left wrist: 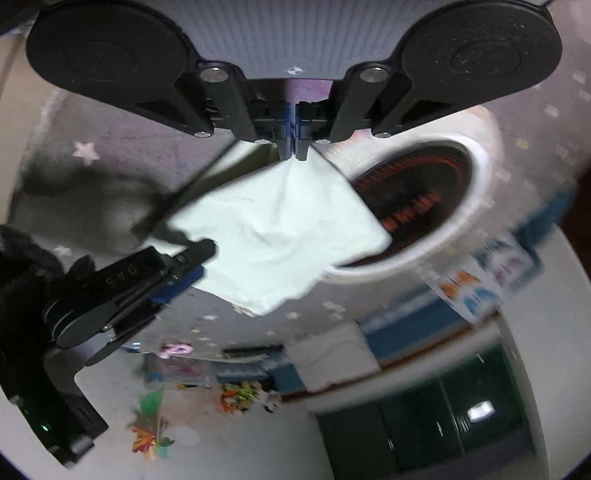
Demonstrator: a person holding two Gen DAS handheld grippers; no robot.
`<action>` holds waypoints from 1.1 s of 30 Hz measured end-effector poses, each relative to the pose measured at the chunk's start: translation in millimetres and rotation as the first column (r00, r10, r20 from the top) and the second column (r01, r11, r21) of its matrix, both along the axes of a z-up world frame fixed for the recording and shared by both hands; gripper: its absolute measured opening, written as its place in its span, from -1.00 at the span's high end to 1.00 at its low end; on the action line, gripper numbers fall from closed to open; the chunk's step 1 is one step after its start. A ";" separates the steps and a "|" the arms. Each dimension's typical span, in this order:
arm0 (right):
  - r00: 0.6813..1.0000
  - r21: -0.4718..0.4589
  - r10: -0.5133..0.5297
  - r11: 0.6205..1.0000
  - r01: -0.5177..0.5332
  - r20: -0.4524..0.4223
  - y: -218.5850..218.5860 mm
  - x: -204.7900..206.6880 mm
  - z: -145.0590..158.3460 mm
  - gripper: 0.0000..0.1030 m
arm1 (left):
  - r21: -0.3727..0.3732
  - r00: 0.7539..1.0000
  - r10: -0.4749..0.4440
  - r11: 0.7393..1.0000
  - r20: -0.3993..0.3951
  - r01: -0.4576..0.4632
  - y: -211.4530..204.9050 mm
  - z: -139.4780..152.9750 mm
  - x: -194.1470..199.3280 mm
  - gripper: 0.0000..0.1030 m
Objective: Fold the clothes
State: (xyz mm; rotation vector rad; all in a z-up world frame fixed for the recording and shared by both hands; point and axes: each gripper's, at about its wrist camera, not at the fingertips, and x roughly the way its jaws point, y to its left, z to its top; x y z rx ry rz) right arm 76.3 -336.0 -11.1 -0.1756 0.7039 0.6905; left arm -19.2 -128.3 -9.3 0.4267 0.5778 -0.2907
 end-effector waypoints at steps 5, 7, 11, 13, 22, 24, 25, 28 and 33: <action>1.000 -0.004 0.002 1.000 -0.002 0.000 -0.1 -0.6 -2.6 0.39 | 0.027 0.999 -0.047 0.998 -0.014 0.048 -8.2 -0.8 -8.9 0.97; 1.000 -0.005 0.004 1.000 -0.004 0.002 -0.1 -0.7 -2.4 0.38 | 0.024 0.998 -0.061 0.998 -0.033 0.061 -10.6 -2.0 -8.7 0.89; 1.000 -0.004 0.009 1.000 -0.009 0.003 -0.5 -0.9 -2.5 0.38 | 0.028 0.999 -0.024 0.999 -0.029 0.025 -13.2 -6.7 0.5 0.56; 1.000 0.001 0.009 1.000 -0.009 0.000 -1.6 -0.4 -2.7 0.38 | 0.028 0.999 -0.014 0.999 -0.032 0.015 -14.7 -10.5 5.0 0.45; 1.000 0.010 0.014 1.000 -0.013 -0.007 -3.2 0.9 -4.2 0.37 | 0.110 0.998 0.059 0.992 0.015 -0.060 -27.9 -28.6 16.5 0.48; 1.000 0.010 0.015 1.000 -0.015 -0.007 -3.4 0.6 -4.4 0.37 | 0.162 0.993 0.083 0.982 0.080 -0.096 -32.1 -31.4 11.9 0.52; 1.000 0.010 0.016 1.000 -0.016 -0.007 -3.6 0.6 -4.8 0.36 | 0.191 0.989 0.093 0.975 0.116 -0.114 -34.5 -32.4 9.0 0.52; 1.000 0.011 0.019 1.000 -0.019 -0.011 -3.7 1.0 -5.7 0.36 | 0.249 0.976 0.113 0.956 0.185 -0.158 -41.5 -34.5 2.1 0.52; 1.000 0.007 0.028 1.000 -0.028 -0.009 -2.6 0.6 -7.0 0.36 | 0.313 0.984 0.116 0.937 0.135 -0.154 -47.9 -49.8 3.9 0.46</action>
